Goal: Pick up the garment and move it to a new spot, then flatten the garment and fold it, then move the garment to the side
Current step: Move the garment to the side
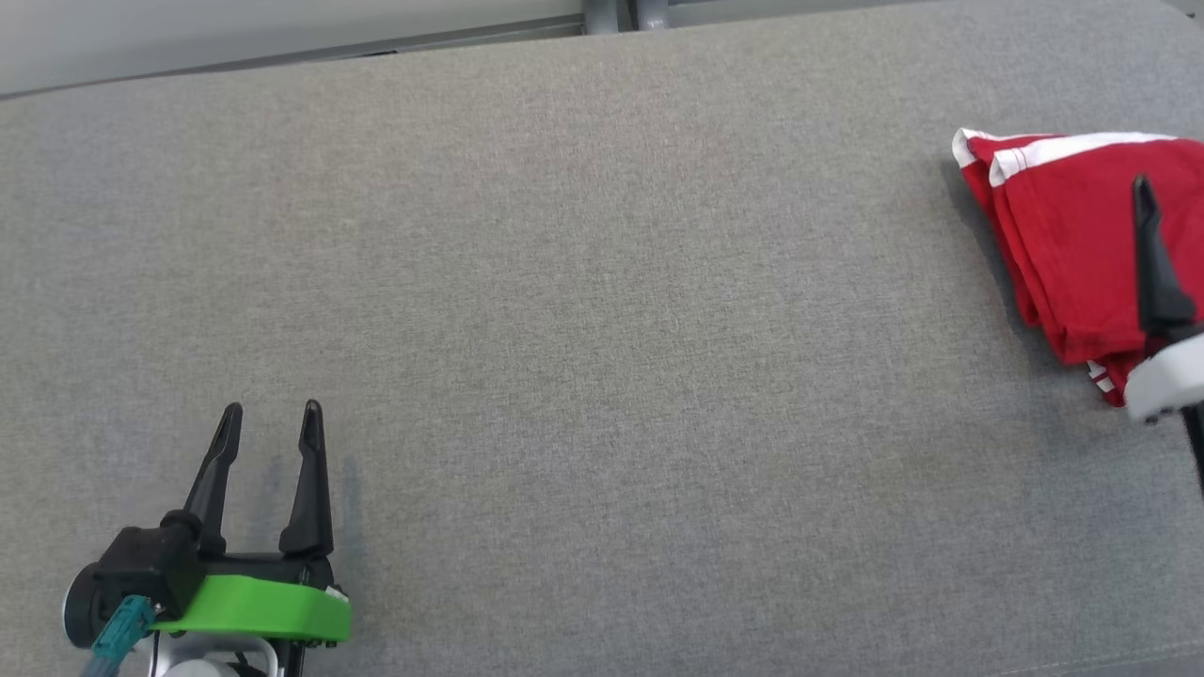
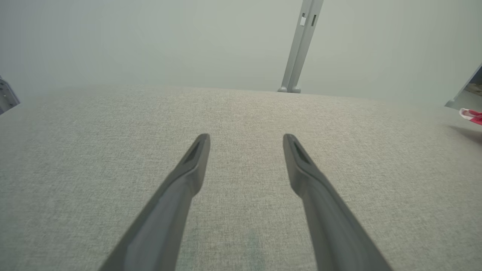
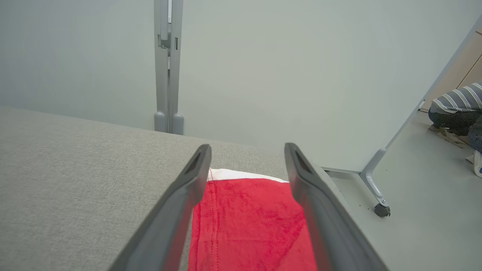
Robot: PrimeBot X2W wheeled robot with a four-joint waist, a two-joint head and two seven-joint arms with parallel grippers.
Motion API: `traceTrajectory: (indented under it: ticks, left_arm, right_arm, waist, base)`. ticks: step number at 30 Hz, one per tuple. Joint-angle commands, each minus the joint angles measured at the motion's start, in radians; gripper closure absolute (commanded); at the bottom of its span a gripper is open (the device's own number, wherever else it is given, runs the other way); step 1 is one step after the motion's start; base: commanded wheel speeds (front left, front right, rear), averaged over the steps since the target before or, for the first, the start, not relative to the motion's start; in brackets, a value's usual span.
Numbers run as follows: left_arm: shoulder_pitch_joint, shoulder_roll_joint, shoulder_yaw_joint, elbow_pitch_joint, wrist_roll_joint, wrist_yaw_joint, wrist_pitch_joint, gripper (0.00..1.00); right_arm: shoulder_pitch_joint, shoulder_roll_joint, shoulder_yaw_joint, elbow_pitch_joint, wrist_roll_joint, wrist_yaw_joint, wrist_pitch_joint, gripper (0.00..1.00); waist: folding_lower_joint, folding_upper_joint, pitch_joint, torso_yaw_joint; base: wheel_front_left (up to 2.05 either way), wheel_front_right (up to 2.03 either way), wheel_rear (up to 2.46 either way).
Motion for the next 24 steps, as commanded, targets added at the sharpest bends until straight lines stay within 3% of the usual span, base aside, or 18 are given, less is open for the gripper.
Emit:
traceTrajectory:
  ticks: [1, 6, 13, 18, 24]
  left_arm:
    - [0.018, -0.002, 0.008, 0.007, 0.009, -0.002, 0.001, 0.00]
    - [0.032, -0.011, 0.021, 0.029, 0.028, -0.002, 0.001, 0.00]
    - [0.073, -0.005, 0.042, 0.092, 0.050, -0.002, 0.001, 0.00]
    - [0.104, 0.019, 0.012, 0.114, 0.030, -0.003, 0.001, 0.00]
    - [0.124, 0.046, -0.015, 0.125, 0.010, -0.003, 0.001, 0.00]
  right_arm:
    - [0.044, 0.013, -0.011, -0.016, -0.010, -0.001, -0.018, 0.00]
    - [0.206, 0.126, -0.038, -0.086, -0.061, -0.001, -0.082, 0.00]
    - [0.396, 0.299, -0.083, -0.075, -0.149, -0.001, -0.121, 0.00]
    - [0.464, 0.365, -0.109, -0.093, -0.157, -0.001, -0.122, 0.00]
    - [0.493, 0.390, -0.154, -0.083, -0.223, -0.001, -0.122, 0.00]
  waist:
    - [0.0000, 0.0026, -0.064, 0.037]
    - [0.0000, 0.0026, -0.117, 0.069]
    - [0.0000, 0.0026, -0.213, 0.111]
    - [0.0000, 0.0026, -0.244, 0.119]
    - [0.0000, 0.0026, -0.262, 0.111]
  base:
    - [0.00, 0.00, 0.00]
    - [0.00, 0.00, 0.00]
    - [0.00, 0.00, 0.00]
    - [0.00, 0.00, 0.00]
    - [0.00, 0.00, 0.00]
